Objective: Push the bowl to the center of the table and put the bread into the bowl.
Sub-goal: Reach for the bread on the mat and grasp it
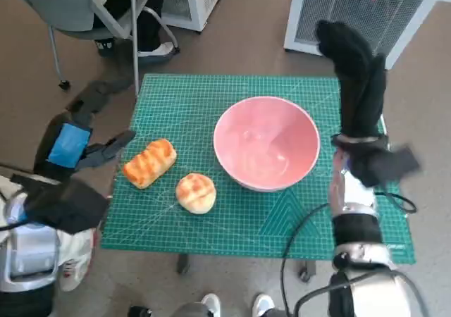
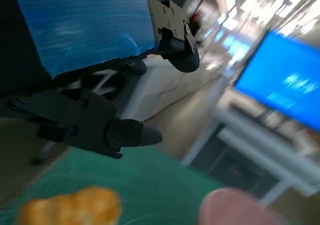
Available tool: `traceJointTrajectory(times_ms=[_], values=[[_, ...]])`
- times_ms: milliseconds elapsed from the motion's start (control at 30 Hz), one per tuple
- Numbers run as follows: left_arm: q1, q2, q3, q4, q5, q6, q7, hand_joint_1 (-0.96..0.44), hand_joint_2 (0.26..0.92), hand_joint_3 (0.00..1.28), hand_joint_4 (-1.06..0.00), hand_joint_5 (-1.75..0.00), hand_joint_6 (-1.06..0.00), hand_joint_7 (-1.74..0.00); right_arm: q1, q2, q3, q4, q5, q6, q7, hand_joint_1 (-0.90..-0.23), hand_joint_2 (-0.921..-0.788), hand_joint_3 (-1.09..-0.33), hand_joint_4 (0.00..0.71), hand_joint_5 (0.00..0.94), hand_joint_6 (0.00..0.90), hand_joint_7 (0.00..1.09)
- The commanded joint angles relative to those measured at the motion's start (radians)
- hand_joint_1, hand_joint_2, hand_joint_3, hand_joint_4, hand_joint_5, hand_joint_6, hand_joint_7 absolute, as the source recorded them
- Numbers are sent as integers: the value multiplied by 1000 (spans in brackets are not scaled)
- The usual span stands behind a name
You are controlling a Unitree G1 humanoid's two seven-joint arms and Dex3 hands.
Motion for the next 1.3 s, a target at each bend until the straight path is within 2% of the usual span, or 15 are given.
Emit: traceJointTrajectory(times_ms=[33,233,333,433,1033,1300], values=[[-37,37,-68,-5,56,150,-82,-268,921,146,-409,-5,-432,-108,92,-10,39,-142,-26,-3,15,-400,-921,-518,427,14,89,742],[-90,88,-211,-22,181,383,-235,-357,921,188,-277,0,-381,-29,147,-19,74,-274,-47,25,13,-430,-921,-511,428,13,79,779],[-123,105,-277,-5,231,440,-294,-396,921,202,-241,0,-362,-14,160,-22,84,-306,-55,26,12,-434,-921,-511,427,12,74,789],[-148,110,-322,22,263,458,-318,-446,921,213,-219,0,-347,-4,167,-26,90,-322,-60,24,11,-432,-921,-512,422,9,68,795],[-222,55,-409,275,271,358,-258,-553,921,238,-208,-3,-319,0,182,-20,93,-343,-91,21,-29,-412,-921,-521,417,6,51,812],[-273,-11,-436,465,266,308,-178,-558,921,248,-216,-5,-311,0,189,-19,95,-344,-90,25,-32,-416,-921,-523,419,7,47,817]])
